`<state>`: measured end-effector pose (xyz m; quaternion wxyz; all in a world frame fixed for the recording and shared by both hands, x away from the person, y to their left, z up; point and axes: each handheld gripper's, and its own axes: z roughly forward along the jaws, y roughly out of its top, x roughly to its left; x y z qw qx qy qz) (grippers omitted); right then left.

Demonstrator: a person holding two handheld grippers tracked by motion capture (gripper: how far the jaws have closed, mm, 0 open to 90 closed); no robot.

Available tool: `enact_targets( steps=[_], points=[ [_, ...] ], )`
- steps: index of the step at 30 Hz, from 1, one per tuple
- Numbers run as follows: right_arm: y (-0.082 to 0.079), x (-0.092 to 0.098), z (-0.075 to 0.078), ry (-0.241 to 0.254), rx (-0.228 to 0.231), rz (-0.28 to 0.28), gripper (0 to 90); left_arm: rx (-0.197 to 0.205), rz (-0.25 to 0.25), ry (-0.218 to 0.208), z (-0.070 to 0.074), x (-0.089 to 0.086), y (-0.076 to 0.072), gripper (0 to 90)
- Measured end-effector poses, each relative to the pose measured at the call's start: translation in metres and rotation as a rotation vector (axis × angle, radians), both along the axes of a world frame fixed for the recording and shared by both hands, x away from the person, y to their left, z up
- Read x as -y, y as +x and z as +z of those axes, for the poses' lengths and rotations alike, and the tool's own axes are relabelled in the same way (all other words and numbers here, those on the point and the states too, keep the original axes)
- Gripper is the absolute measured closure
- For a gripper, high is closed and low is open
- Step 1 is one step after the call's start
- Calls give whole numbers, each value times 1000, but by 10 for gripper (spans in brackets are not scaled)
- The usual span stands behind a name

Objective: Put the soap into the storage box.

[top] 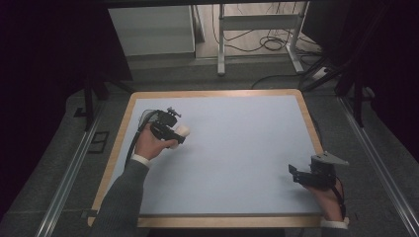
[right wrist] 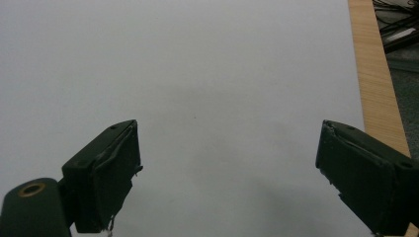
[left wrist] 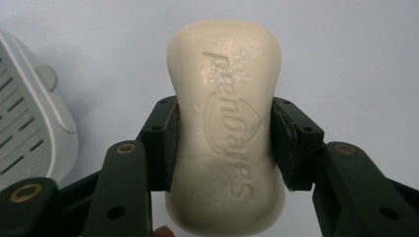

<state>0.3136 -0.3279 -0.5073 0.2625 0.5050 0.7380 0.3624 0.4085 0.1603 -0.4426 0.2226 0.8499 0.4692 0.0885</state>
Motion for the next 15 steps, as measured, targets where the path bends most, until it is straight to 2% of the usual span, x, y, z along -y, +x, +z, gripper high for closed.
enact_targets(
  steps=[6,15],
  points=[
    [0,0,-1,0,-2,-1,97,-2,16,15,3,-7,5,494],
    [0,1,-1,1,-5,-6,97,-3,53,0,6,-20,11,494]
  ],
)
